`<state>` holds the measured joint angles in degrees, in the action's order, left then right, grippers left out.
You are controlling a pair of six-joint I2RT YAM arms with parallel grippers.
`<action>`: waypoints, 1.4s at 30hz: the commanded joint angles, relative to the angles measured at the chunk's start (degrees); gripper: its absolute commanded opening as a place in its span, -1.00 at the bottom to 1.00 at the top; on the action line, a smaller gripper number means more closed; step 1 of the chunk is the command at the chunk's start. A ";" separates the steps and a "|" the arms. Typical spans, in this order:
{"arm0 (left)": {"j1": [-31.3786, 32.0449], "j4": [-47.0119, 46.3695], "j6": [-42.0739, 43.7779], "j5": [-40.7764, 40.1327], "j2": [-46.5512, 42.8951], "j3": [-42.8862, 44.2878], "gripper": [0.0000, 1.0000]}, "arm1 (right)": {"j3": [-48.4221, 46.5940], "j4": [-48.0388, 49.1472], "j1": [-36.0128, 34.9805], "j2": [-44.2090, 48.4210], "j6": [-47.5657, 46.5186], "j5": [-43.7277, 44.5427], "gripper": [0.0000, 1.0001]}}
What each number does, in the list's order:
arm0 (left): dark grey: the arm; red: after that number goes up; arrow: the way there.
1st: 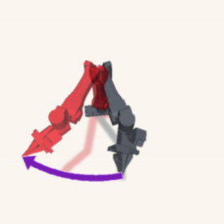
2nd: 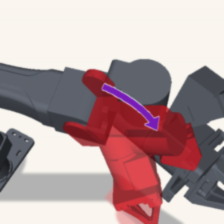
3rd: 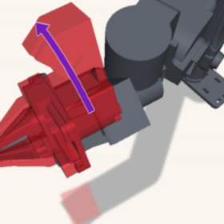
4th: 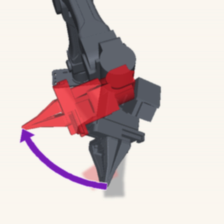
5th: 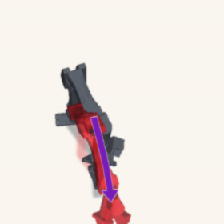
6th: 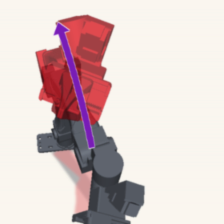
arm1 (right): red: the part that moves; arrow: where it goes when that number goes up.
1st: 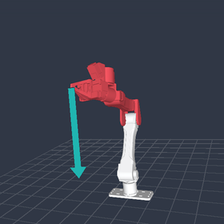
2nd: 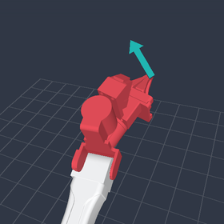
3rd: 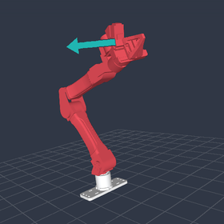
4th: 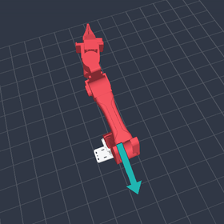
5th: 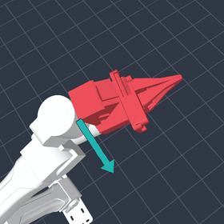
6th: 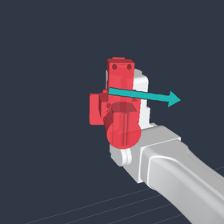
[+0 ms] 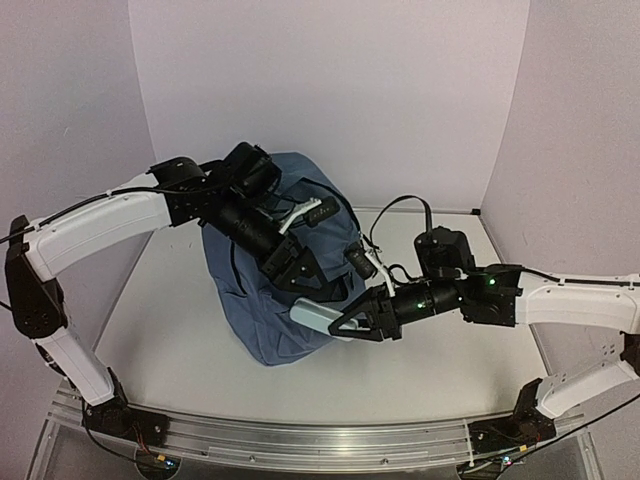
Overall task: Pack the student bag
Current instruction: Pick up the stationery from the center of the board.
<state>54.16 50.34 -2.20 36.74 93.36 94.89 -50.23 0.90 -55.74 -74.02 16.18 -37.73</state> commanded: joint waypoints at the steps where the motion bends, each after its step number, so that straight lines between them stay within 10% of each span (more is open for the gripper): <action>1: 1.41 6.23 3.99 2.90 2.34 1.93 0.92 | -4.68 0.98 1.25 -1.38 -2.00 -10.96 -1.00; 19: 2.44 5.60 3.16 7.23 1.09 -1.67 0.18 | -5.31 1.11 4.49 -1.07 -1.53 -14.48 -1.00; 27: 2.44 5.05 2.71 9.87 0.58 -2.07 -0.85 | -4.30 1.41 5.23 0.18 -1.34 -10.54 -1.00; 32: 2.28 2.47 0.88 9.34 -1.12 -3.26 -1.00 | -3.38 1.98 5.87 2.48 -0.04 -4.22 -0.55; 37: 1.15 -4.65 -3.26 -0.46 -5.02 -5.92 -1.00 | -1.82 2.07 6.00 5.73 4.15 10.22 0.47; 42: -1.07 -13.14 -7.82 -11.28 -8.96 -9.96 -1.00 | -0.60 1.75 5.99 6.43 12.27 28.68 0.53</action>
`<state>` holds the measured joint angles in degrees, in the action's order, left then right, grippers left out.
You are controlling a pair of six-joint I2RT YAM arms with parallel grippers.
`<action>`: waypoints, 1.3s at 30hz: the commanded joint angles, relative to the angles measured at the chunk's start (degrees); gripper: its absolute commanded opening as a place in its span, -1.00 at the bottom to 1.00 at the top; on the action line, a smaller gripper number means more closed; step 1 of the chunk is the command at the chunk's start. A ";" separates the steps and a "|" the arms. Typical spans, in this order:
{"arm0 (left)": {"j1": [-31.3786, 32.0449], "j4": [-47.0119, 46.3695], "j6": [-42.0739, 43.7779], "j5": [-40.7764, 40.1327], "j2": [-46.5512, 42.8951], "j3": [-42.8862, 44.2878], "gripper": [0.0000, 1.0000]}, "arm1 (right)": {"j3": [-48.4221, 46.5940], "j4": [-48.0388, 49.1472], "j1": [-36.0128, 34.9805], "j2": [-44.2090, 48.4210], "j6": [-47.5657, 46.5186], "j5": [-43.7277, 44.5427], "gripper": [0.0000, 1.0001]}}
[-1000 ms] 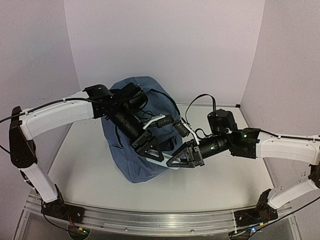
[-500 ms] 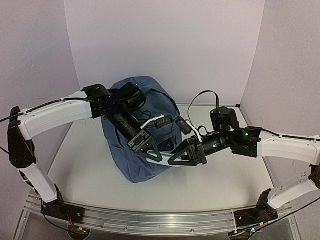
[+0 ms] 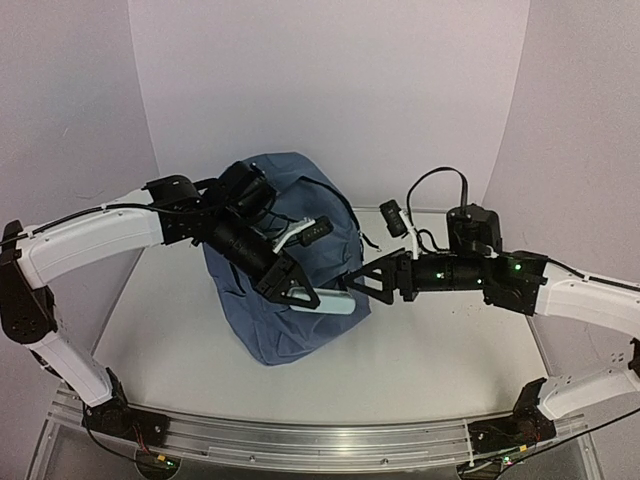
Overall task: Pack the student bag
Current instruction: Pick up the stationery from the center of the board, then place the stationery in the student bag.
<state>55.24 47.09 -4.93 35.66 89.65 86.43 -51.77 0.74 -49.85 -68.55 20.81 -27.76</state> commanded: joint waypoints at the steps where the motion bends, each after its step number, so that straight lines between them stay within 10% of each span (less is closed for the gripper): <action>1: -2.41 -10.84 -5.67 -11.58 -5.54 -1.98 -1.00 | 1.07 1.85 0.14 0.58 9.07 20.87 0.48; 26: -3.39 -15.24 -10.30 -17.49 -5.52 -5.13 -1.00 | -7.23 5.78 -1.54 -19.97 15.16 19.74 -0.04; 34: -3.39 -15.89 -10.22 -22.94 -4.47 -6.50 -1.00 | -7.12 6.86 -2.27 -20.32 16.80 21.57 -0.98; 39: -3.39 -16.77 -9.29 -28.23 -2.78 -8.01 -1.00 | -4.33 7.00 -2.36 -16.68 18.25 21.31 -1.00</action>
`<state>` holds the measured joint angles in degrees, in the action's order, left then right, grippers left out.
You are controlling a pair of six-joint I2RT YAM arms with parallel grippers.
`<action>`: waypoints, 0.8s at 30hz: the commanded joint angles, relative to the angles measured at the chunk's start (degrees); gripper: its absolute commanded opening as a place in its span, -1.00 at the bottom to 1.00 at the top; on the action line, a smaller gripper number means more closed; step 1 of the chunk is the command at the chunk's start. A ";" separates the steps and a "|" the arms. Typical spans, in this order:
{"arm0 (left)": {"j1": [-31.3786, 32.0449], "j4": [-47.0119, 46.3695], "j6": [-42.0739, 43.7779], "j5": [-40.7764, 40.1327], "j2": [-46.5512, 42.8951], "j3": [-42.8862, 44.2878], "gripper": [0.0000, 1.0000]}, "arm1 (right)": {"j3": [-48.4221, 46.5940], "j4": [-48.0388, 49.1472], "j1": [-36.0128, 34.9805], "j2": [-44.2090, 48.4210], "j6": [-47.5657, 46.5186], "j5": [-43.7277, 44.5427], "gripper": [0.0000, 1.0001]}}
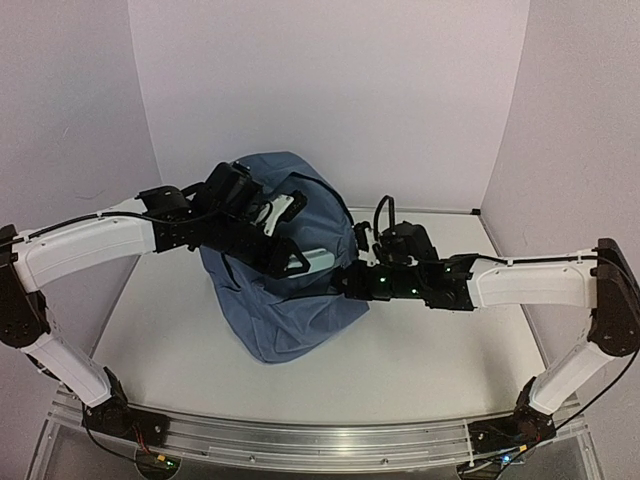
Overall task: Pack the student bag
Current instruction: Place the stationery in the student bag.
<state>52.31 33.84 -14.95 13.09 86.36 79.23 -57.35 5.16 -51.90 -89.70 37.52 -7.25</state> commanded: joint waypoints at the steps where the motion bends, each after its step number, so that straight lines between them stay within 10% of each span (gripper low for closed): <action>1: -0.46 -4.07 0.89 -5.51 0.78 -1.09 -1.00 | 1.90 2.64 -0.37 5.11 2.01 0.60 -1.00; 24: 0.83 -4.73 -0.23 6.48 11.53 1.20 -0.99 | 2.68 3.62 -0.63 10.84 3.30 2.17 -0.87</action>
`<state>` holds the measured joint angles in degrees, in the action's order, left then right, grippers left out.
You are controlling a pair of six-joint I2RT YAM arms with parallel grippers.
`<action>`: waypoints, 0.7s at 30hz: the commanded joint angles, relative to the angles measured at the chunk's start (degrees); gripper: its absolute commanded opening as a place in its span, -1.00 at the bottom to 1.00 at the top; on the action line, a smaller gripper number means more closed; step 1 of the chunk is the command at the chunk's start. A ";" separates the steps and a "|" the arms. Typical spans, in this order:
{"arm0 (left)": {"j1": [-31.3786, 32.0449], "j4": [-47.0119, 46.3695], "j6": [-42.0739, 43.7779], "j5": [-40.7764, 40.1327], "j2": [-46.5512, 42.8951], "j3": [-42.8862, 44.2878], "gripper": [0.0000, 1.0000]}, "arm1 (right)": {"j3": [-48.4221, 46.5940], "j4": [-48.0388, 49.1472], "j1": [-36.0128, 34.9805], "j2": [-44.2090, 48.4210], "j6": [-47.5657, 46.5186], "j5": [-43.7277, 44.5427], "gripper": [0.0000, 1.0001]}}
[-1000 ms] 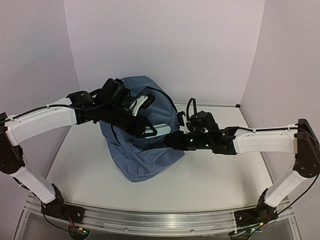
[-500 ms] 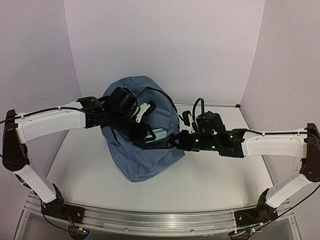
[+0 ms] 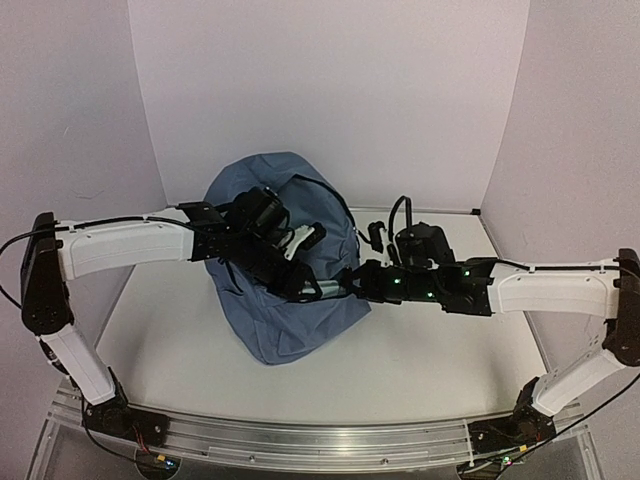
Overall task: Pack the student bag
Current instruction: Place the stationery in the student bag.
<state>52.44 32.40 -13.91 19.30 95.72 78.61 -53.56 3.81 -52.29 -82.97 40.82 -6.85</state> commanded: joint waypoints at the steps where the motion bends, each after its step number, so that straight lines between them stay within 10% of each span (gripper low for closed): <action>1: 0.98 -3.20 -1.25 -0.18 2.71 2.30 -0.98 | -0.87 4.98 -0.24 4.36 -0.07 2.14 -0.77; 11: 2.74 1.37 -1.62 -3.33 1.22 4.48 0.09 | 2.27 4.20 -0.24 7.12 -0.97 6.49 -0.24; 21: 3.37 6.51 -2.98 -6.15 -6.44 7.80 0.68 | 6.03 7.87 1.41 7.67 -6.45 -1.32 0.15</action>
<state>55.70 35.93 -16.29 15.09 94.67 81.72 -49.69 6.98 -52.14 -76.79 37.39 -3.15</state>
